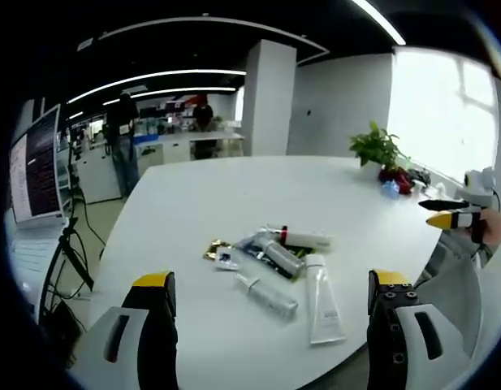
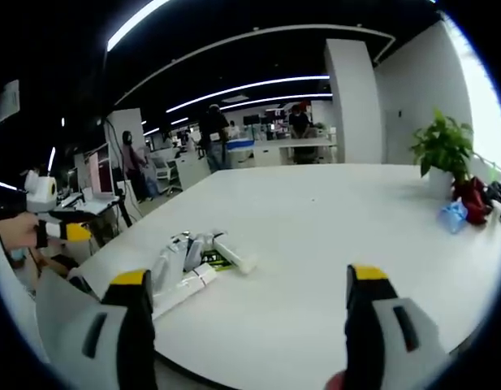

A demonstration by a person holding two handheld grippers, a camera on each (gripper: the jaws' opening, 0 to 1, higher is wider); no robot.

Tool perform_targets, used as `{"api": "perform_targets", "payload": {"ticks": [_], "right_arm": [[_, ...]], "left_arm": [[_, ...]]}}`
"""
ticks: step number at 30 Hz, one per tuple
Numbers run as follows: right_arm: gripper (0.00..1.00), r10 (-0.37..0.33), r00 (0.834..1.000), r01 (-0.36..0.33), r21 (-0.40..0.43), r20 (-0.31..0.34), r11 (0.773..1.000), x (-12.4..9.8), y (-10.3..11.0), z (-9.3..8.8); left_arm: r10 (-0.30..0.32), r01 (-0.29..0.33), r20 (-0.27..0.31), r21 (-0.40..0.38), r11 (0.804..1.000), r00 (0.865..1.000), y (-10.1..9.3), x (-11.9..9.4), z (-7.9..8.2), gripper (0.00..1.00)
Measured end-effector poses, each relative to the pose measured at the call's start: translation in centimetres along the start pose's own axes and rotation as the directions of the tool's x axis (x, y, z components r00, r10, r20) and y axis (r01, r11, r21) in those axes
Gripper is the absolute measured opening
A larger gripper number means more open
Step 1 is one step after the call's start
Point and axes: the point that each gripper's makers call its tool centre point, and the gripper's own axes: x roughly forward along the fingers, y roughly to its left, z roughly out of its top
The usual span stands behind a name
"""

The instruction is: Arrange the skincare products in the storage area until every visible bottle or jar stands upright without overlapping.

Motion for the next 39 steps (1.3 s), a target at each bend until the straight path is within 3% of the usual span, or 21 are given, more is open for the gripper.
{"api": "perform_targets", "payload": {"ticks": [19,39], "right_arm": [[0.98,0.011,0.999,-0.011,0.007,-0.035,1.000,1.5,-0.5,-0.3],[0.97,0.061,0.995,-0.063,-0.022,-0.076,0.998,5.5,-0.2,-0.2]], "left_arm": [[-0.005,0.005,-0.024,-0.019,1.000,1.000,0.6,1.3,-0.7,0.96],[0.020,-0.022,-0.051,-0.043,0.999,0.998,2.0,2.2,-1.7,0.96]]}}
